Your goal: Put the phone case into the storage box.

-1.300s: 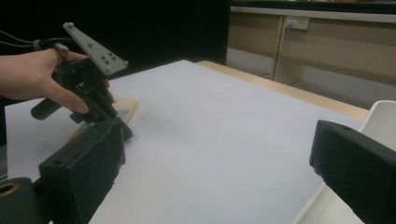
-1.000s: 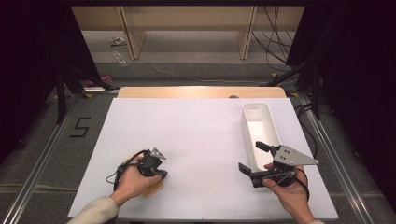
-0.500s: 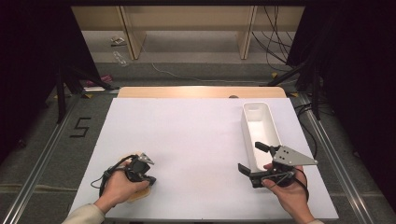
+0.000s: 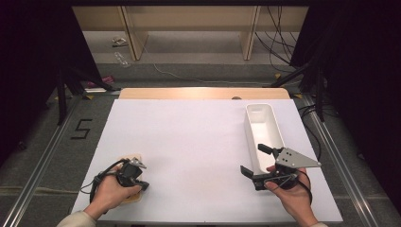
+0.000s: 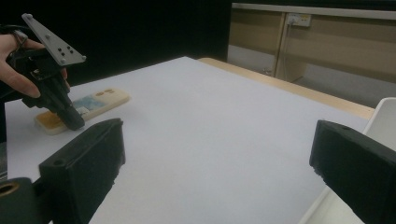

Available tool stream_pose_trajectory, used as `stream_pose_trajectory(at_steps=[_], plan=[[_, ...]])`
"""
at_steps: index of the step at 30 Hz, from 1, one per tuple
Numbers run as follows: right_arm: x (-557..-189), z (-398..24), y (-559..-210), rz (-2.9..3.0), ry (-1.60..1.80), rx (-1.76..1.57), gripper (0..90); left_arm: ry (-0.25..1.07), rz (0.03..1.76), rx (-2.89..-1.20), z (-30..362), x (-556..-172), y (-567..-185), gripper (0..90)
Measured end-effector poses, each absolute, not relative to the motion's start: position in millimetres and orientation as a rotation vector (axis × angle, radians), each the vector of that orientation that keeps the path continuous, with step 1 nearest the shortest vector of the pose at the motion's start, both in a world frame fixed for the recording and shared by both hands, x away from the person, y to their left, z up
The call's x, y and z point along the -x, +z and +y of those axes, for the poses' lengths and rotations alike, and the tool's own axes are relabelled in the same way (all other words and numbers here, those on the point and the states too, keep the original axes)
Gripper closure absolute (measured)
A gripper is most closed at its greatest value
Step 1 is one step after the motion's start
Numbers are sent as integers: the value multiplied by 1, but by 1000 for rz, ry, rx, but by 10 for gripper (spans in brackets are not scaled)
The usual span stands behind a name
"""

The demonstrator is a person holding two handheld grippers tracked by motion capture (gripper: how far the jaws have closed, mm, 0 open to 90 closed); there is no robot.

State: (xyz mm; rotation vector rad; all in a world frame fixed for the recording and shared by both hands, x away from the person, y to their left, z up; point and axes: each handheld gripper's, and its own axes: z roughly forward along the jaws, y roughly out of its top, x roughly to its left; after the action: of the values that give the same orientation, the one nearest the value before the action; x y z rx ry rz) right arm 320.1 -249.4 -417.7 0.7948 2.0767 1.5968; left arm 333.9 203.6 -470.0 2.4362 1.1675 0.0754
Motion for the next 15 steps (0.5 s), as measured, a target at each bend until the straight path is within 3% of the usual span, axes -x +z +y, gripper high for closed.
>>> stream_pose_trajectory(at_steps=[15], plan=[[-322,-246,-418,2084,1601,-783,42,90,1208,-2452,215,-327,-469,899]])
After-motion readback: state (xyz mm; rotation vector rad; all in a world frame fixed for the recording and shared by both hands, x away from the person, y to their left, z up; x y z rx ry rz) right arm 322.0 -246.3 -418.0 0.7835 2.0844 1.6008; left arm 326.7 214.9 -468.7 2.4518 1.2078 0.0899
